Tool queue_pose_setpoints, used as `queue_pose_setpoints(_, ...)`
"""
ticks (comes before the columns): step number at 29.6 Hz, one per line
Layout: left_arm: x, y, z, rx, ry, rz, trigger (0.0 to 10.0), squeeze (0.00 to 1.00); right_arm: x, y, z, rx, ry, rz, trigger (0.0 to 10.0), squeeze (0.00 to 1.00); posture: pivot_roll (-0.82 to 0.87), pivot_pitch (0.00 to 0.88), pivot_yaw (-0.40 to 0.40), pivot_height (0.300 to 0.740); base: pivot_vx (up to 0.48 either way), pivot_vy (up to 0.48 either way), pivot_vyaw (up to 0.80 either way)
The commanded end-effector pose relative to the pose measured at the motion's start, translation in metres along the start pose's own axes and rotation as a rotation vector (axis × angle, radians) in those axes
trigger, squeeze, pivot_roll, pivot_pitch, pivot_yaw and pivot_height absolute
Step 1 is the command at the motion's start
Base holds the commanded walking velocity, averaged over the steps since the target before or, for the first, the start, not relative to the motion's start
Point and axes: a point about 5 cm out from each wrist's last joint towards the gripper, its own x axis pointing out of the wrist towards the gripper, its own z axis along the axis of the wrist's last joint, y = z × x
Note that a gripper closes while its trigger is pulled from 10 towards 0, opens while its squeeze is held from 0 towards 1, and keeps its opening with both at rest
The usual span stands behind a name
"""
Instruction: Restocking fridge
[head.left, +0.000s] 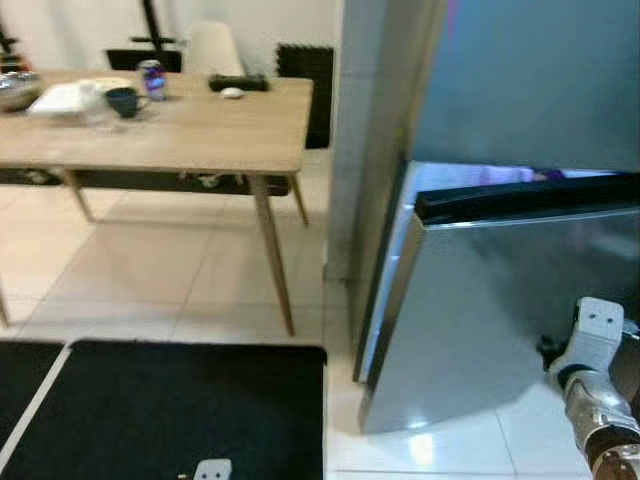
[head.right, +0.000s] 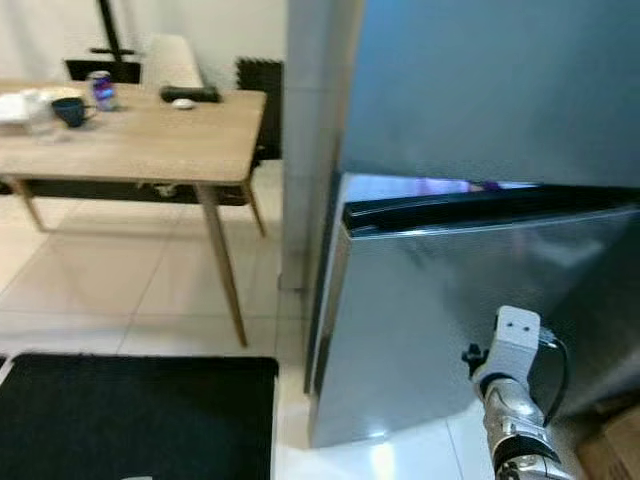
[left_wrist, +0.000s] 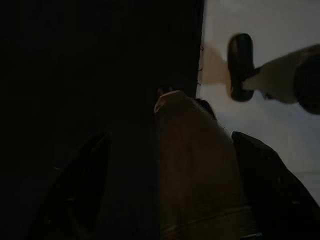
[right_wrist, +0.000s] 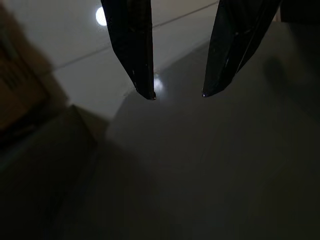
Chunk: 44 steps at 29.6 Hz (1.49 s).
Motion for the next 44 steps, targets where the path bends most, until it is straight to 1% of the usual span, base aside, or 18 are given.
queue_pose_setpoints(1,0.000,-0.003,-0.007,-0.015,0.019,-0.008,10.0,0.00,0.003,0.006,0.010,-0.017,-0.024,0.035,10.0,0.00,-0.09,0.000,-0.024,0.740,0.000,0.000,0.00)
queue_pose_setpoints(8,0.000,-0.003,-0.006,-0.007,0.015,-0.003,10.0,0.00,0.004,0.014,0.009,-0.046,-0.012,0.089,10.0,0.00,-0.09,0.000,-0.024,0.740,0.000,0.000,0.00)
queue_pose_setpoints(16,0.000,-0.003,-0.005,0.019,0.017,-0.007,10.0,0.00,-0.002,0.013,-0.014,-0.072,0.063,0.086,10.0,0.00,-0.09,0.000,-0.023,0.740,0.000,0.000,0.00)
queue_pose_setpoints(19,0.000,-0.003,-0.005,0.024,0.016,-0.010,10.0,0.00,-0.004,0.010,-0.021,-0.075,0.087,0.078,10.0,0.00,-0.09,0.000,-0.023,0.740,0.000,0.000,0.00)
queue_pose_setpoints(21,0.000,-0.003,-0.004,0.027,0.015,-0.010,10.0,0.00,-0.010,0.001,-0.036,-0.084,0.140,0.041,10.0,0.00,-0.09,0.000,-0.023,0.740,0.000,0.000,0.00)
queue_pose_setpoints(22,0.000,-0.003,-0.004,0.027,0.015,-0.010,10.0,0.00,-0.010,0.001,-0.036,-0.084,0.140,0.041,10.0,0.00,-0.09,0.000,-0.023,0.740,0.000,0.000,0.00)
queue_pose_setpoints(24,0.000,-0.003,-0.004,0.029,0.015,-0.011,10.0,0.00,-0.017,-0.008,-0.052,-0.105,0.209,0.002,10.0,0.00,-0.09,0.000,-0.022,0.740,0.326,0.000,0.00)
queue_pose_setpoints(26,0.000,-0.003,-0.004,0.030,0.015,-0.012,10.0,0.00,-0.027,-0.016,-0.075,-0.126,0.312,-0.030,10.0,0.00,-0.09,0.000,-0.024,0.740,0.000,0.000,0.00)
queue_pose_setpoints(27,0.000,-0.003,-0.004,0.030,0.015,-0.012,10.0,0.00,-0.027,-0.016,-0.075,-0.126,0.312,-0.030,10.0,0.00,-0.09,0.000,-0.024,0.740,0.000,0.000,0.00)
queue_pose_setpoints(28,0.000,-0.003,-0.003,0.030,0.014,-0.013,10.0,0.00,-0.034,-0.020,-0.089,-0.148,0.377,-0.044,10.0,0.00,-0.09,0.000,-0.024,0.740,0.341,0.000,0.00)
queue_pose_setpoints(29,0.000,-0.003,-0.003,0.030,0.014,-0.013,10.0,0.00,-0.034,-0.020,-0.089,-0.148,0.377,-0.044,10.0,0.00,-0.09,0.000,-0.024,0.740,0.341,0.000,0.00)
queue_pose_setpoints(31,0.001,-0.004,-0.002,0.031,0.012,-0.015,10.0,0.00,-0.054,-0.028,-0.121,-0.194,0.523,-0.063,10.0,0.00,-0.09,0.000,-0.024,0.740,0.343,0.000,0.00)
queue_pose_setpoints(32,0.001,-0.004,-0.002,0.031,0.012,-0.015,10.0,0.00,-0.054,-0.028,-0.121,-0.194,0.523,-0.063,10.0,0.00,-0.09,0.000,-0.024,0.740,0.345,0.000,0.00)
queue_pose_setpoints(34,0.001,-0.004,-0.002,0.032,0.011,-0.017,10.0,0.00,-0.078,-0.037,-0.152,-0.212,0.647,-0.083,10.0,0.00,-0.10,0.000,-0.021,0.740,0.364,0.000,0.00)
queue_pose_setpoints(35,0.001,-0.004,-0.002,0.032,0.011,-0.018,10.0,0.00,-0.085,-0.039,-0.160,-0.216,0.680,-0.091,10.0,0.00,-0.10,0.000,-0.021,0.740,0.379,0.000,0.00)
queue_pose_setpoints(36,0.001,-0.004,-0.002,0.032,0.011,-0.018,10.0,0.00,-0.085,-0.039,-0.160,-0.216,0.680,-0.091,10.0,0.00,-0.10,0.000,-0.021,0.740,0.379,0.000,0.00)
queue_pose_setpoints(38,0.001,-0.004,-0.002,0.035,0.012,-0.018,10.0,0.00,-0.097,-0.042,-0.173,-0.211,0.729,-0.099,10.0,0.00,-0.10,0.000,-0.016,0.740,0.381,0.000,0.00)
queue_pose_setpoints(44,0.000,-0.003,-0.002,0.039,0.013,-0.017,10.0,0.00,-0.106,-0.046,-0.182,-0.221,0.768,-0.105,10.0,0.00,-0.10,0.000,-0.014,0.740,0.385,0.000,0.00)
